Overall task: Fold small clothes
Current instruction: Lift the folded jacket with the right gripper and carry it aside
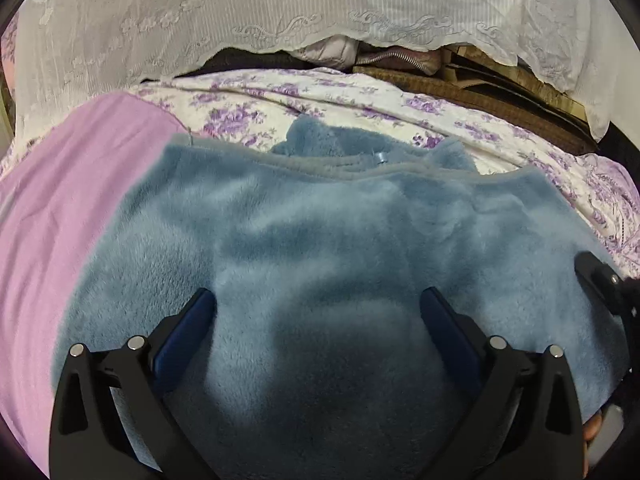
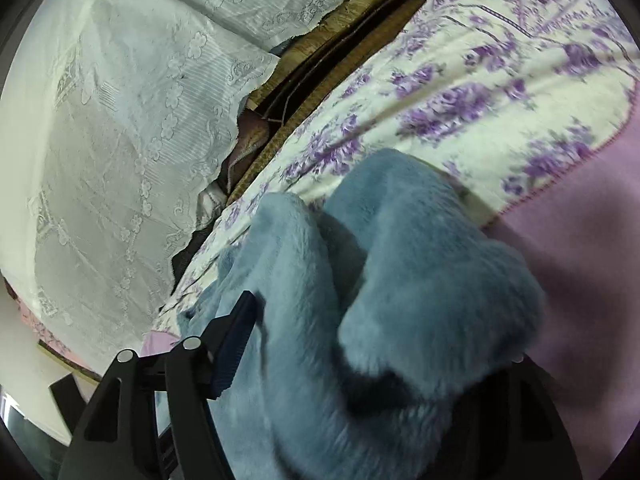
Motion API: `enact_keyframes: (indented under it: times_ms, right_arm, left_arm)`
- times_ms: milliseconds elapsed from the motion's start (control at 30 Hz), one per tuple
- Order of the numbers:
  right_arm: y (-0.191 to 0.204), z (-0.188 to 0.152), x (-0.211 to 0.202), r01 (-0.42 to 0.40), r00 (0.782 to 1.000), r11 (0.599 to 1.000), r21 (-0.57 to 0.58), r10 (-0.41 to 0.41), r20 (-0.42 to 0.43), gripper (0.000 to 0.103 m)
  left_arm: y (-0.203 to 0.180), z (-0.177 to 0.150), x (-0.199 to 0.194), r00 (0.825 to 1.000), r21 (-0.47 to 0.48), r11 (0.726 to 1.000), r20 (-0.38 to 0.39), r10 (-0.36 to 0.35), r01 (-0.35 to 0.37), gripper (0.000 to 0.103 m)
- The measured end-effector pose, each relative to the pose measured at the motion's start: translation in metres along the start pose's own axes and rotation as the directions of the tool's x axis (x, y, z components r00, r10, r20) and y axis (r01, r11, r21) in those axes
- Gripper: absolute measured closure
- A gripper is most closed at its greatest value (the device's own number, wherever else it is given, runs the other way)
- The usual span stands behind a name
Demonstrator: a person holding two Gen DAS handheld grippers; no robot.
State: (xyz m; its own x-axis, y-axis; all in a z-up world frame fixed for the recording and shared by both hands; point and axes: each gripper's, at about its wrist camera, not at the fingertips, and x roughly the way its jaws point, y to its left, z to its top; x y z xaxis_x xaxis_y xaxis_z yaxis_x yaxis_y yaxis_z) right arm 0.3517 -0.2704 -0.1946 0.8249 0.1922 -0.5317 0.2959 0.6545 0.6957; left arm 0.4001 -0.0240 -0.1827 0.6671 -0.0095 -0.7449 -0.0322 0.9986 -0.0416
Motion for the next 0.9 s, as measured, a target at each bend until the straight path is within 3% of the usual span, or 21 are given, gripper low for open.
enact_keyframes:
  times_ms: [67, 133, 267, 633, 733, 900]
  right_arm:
    - [0.002, 0.0, 0.0, 0.009, 1.0, 1.0, -0.012, -0.009, 0.005, 0.04]
    - [0.0, 0.001, -0.002, -0.012, 1.0, 1.0, 0.006, 0.012, -0.004, 0.057]
    - [-0.005, 0.001, -0.004, -0.038, 0.999, 0.999, 0.034, 0.039, -0.02, 0.06]
    - [-0.001, -0.002, 0.003, -0.032, 0.999, 0.999, -0.005, 0.032, -0.039, 0.046]
    - [0.002, -0.003, 0.004, -0.047, 0.999, 0.998, -0.038, 0.046, -0.029, 0.035]
    - [0.008, -0.003, 0.008, -0.024, 0.999, 0.998, -0.06, 0.021, -0.044, 0.031]
  left_arm:
    - [0.001, -0.001, -0.001, 1.0, 0.002, 1.0, 0.003, 0.002, -0.002, 0.004]
    - [0.0, -0.002, -0.002, 1.0, 0.009, 1.0, 0.007, 0.01, -0.01, 0.004]
    - [-0.001, -0.001, -0.002, 1.0, 0.016, 1.0, 0.009, 0.014, -0.014, 0.004]
    - [-0.007, -0.003, -0.002, 0.998, 0.042, 0.998, 0.018, 0.054, -0.055, 0.004]
    - [-0.007, -0.003, -0.002, 0.998, 0.042, 0.998, 0.018, 0.055, -0.056, 0.004]
    - [-0.007, -0.003, -0.002, 0.998, 0.042, 0.998, 0.018, 0.055, -0.055, 0.004]
